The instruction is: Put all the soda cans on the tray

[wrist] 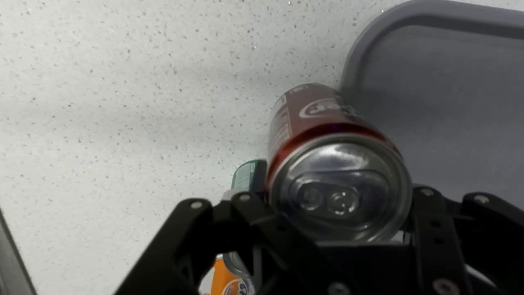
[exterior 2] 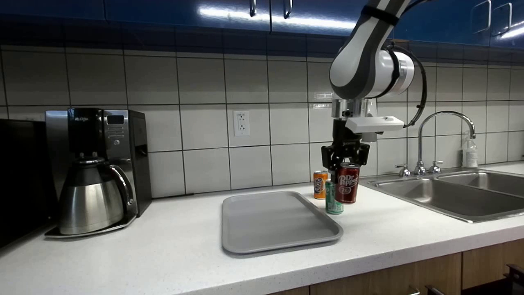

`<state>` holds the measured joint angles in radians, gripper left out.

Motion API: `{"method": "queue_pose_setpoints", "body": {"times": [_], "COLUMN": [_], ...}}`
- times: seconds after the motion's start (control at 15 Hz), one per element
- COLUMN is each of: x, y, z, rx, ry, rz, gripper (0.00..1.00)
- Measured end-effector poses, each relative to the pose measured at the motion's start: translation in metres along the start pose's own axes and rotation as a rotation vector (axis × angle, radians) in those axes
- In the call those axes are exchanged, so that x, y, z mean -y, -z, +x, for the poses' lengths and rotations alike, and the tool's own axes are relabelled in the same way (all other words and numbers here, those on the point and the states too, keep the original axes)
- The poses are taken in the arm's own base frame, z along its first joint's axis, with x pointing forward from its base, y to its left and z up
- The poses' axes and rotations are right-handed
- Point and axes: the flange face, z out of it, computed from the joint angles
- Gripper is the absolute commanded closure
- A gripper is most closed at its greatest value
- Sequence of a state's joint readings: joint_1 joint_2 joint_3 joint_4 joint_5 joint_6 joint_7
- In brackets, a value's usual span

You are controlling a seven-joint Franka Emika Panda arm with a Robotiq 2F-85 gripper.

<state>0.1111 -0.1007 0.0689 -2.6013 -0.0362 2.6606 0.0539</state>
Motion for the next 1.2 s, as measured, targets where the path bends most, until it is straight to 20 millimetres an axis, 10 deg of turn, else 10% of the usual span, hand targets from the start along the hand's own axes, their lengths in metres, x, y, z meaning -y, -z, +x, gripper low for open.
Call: {"method": "queue_pose_setpoints", "body": {"times": [1.2], "x": [0.065], "y": [-0.02], "z": [0.034], "rx": [0.01], "ry": [0.22], "rz": [0.048], "gripper": [0.62]}}
